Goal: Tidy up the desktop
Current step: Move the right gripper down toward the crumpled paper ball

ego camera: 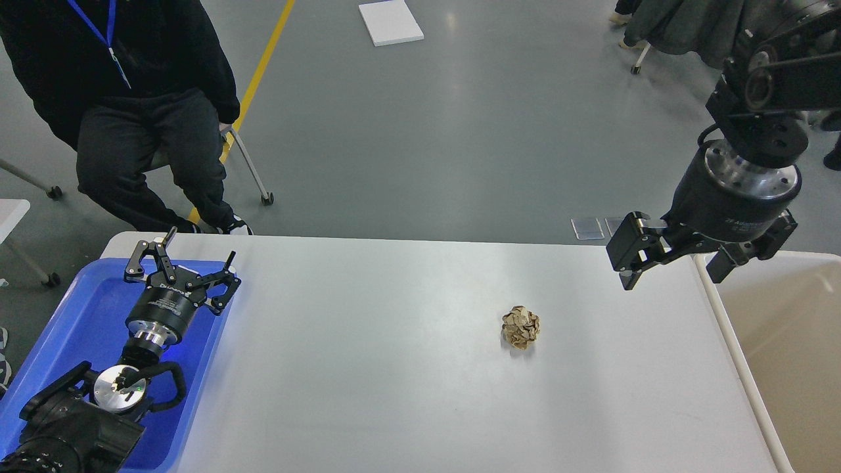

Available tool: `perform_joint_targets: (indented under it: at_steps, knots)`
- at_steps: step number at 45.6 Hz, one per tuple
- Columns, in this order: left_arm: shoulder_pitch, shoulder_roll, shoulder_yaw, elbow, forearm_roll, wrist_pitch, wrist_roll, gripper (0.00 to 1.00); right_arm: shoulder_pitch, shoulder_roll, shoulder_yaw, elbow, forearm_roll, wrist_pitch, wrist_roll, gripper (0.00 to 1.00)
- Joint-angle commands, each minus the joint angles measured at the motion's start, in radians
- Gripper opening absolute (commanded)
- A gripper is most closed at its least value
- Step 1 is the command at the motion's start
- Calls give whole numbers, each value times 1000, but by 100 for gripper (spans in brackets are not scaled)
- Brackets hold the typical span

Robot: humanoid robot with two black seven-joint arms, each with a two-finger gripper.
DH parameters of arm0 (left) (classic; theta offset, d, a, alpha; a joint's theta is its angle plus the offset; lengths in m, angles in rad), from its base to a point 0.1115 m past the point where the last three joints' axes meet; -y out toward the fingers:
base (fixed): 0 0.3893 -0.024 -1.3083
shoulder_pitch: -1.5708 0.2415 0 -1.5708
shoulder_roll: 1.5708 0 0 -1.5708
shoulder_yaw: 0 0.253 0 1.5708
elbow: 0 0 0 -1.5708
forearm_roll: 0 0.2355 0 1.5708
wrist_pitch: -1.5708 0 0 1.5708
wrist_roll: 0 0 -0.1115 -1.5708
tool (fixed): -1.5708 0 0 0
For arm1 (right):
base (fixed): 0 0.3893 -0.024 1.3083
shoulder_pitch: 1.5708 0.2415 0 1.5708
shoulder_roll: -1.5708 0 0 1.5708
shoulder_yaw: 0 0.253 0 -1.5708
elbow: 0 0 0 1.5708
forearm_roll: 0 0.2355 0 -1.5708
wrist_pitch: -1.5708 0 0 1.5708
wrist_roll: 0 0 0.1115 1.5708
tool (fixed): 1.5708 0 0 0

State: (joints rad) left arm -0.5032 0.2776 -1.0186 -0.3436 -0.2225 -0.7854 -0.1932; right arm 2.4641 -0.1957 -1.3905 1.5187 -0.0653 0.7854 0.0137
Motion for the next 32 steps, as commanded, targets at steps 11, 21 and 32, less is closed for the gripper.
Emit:
perform_joint_targets:
  at_steps: [11,21,32]
  knots:
    - [0,0,0,0,-2,0,0,100,-19,-1,5,-20,-4,0,0,100]
    - [0,0,0,0,-2,0,0,100,-28,9,30,-45,8,0,0,100]
    - [0,0,0,0,-2,0,0,100,-80,55,56,-132,32,0,2,100]
